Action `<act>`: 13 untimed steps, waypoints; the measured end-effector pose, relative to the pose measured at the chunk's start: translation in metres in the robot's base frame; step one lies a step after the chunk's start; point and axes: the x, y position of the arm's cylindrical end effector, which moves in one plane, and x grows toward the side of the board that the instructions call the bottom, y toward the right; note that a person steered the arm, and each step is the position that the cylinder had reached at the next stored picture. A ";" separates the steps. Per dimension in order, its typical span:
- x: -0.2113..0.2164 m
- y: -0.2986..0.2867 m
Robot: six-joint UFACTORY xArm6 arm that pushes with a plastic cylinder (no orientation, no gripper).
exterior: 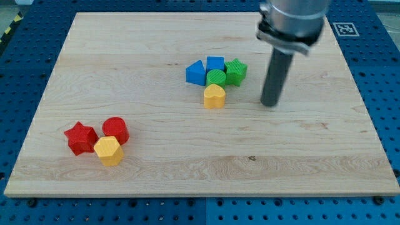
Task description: Move the red circle to the bottom left of heart
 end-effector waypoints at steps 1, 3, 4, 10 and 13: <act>0.062 0.009; 0.093 -0.051; 0.071 -0.087; 0.017 -0.387; 0.053 -0.257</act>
